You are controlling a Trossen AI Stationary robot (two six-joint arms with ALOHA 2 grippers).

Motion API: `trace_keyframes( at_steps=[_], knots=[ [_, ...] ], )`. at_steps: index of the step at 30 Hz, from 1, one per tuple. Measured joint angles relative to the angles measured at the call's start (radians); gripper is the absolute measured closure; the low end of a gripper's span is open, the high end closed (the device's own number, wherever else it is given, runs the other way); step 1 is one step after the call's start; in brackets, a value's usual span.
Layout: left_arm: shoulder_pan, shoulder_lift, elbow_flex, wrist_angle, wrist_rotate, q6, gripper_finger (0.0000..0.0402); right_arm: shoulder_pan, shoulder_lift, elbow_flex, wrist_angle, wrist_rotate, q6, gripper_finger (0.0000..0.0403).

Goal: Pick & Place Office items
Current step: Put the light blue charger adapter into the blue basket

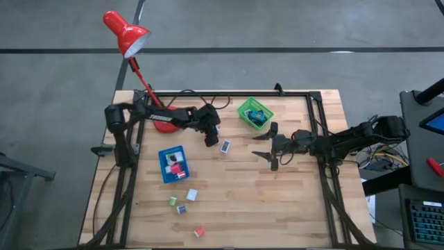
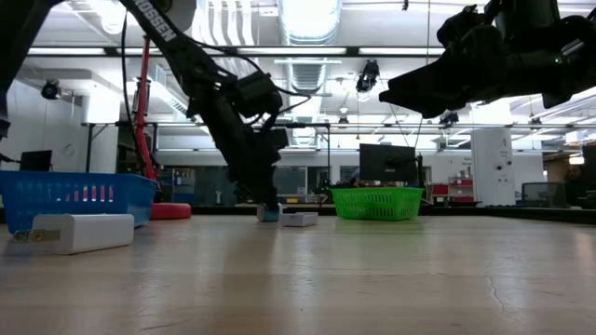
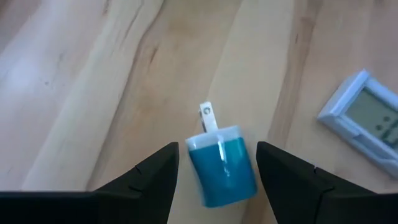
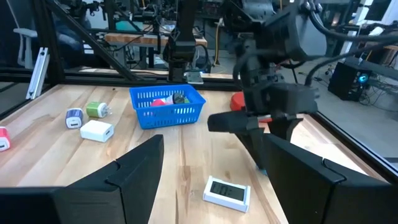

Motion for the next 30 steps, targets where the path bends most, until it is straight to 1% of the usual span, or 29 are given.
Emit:
trace_keyframes(
  at_steps=[8, 10, 12, 16, 26, 30],
  knots=[
    [0.004, 0.035, 0.002, -0.01, 0.001, 0.011, 0.018, 0.0, 0.0, -0.002, 0.0, 0.0, 0.0, 0.014],
    [0.004, 0.036, 0.002, -0.009, 0.001, 0.011, 0.0188, 0.0, 0.0, -0.004, 0.0, 0.0, -0.001, 0.014],
    [0.004, 0.037, 0.002, -0.008, 0.0, 0.017, 0.0208, 0.0, 0.0, -0.004, 0.0, 0.0, 0.0, 0.014],
    [0.003, 0.036, 0.001, -0.007, 0.0, 0.033, 0.0276, 0.0, 0.0, -0.005, 0.0, 0.0, 0.0, 0.0141],
    [0.004, 0.036, -0.001, -0.001, 0.001, 0.085, 0.0276, 0.0, 0.0, -0.01, 0.001, 0.0, 0.002, 0.014],
    [0.001, 0.034, -0.008, 0.028, 0.008, 0.093, 0.0276, 0.0, 0.0, -0.015, 0.001, 0.0, 0.003, 0.0141]
  ],
)
